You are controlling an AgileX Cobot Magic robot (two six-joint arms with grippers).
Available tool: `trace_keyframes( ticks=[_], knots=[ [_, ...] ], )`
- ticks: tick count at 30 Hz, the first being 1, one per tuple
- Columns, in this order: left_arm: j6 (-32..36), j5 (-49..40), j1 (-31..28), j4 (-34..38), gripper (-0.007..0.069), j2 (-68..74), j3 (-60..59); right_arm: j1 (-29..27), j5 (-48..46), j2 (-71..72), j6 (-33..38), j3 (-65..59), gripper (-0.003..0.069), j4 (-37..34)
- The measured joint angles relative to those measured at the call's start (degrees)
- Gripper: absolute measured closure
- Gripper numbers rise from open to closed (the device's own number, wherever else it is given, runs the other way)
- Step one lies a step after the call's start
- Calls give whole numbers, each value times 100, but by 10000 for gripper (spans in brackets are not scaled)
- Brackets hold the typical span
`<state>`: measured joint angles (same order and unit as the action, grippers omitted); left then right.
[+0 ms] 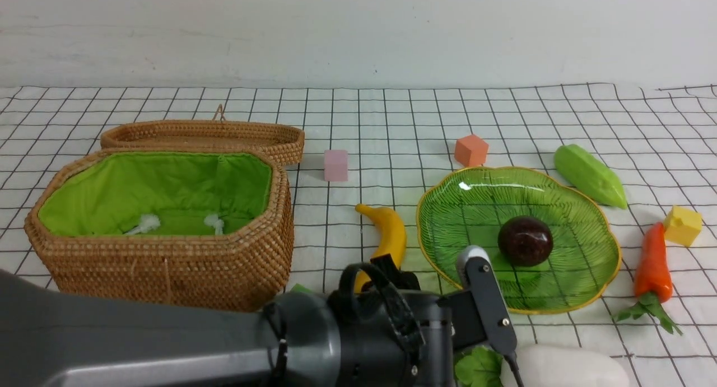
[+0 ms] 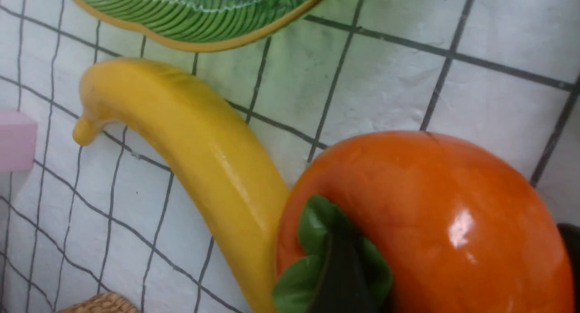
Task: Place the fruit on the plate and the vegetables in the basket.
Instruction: Grab a tomato with your left arm and place it on the plate on the right.
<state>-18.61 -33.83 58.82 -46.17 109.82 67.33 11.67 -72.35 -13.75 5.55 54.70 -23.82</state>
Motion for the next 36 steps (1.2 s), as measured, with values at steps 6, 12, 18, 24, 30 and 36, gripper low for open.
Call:
trace_keyframes(
  ticks=[6,12,18,24,30,36],
  knots=[
    [-178,-105,0,-22,120,-23,17,0,0,0,0,0,550,0],
    [-190,-564,4,684,120,-391,158,0,-4,0,-306,0,550,213],
    [1025,-583,-77,1992,120,-940,1271,0,109,0,-823,0,547,838],
    [2829,-343,-773,4056,120,194,2889,0,294,0,-844,0,542,708],
    [3802,-411,-1143,4671,120,1368,3927,0,-5,0,-858,0,537,636],
    [3783,-493,-1132,4505,85,1662,4181,0,-7,0,-860,0,533,620]
  ],
)
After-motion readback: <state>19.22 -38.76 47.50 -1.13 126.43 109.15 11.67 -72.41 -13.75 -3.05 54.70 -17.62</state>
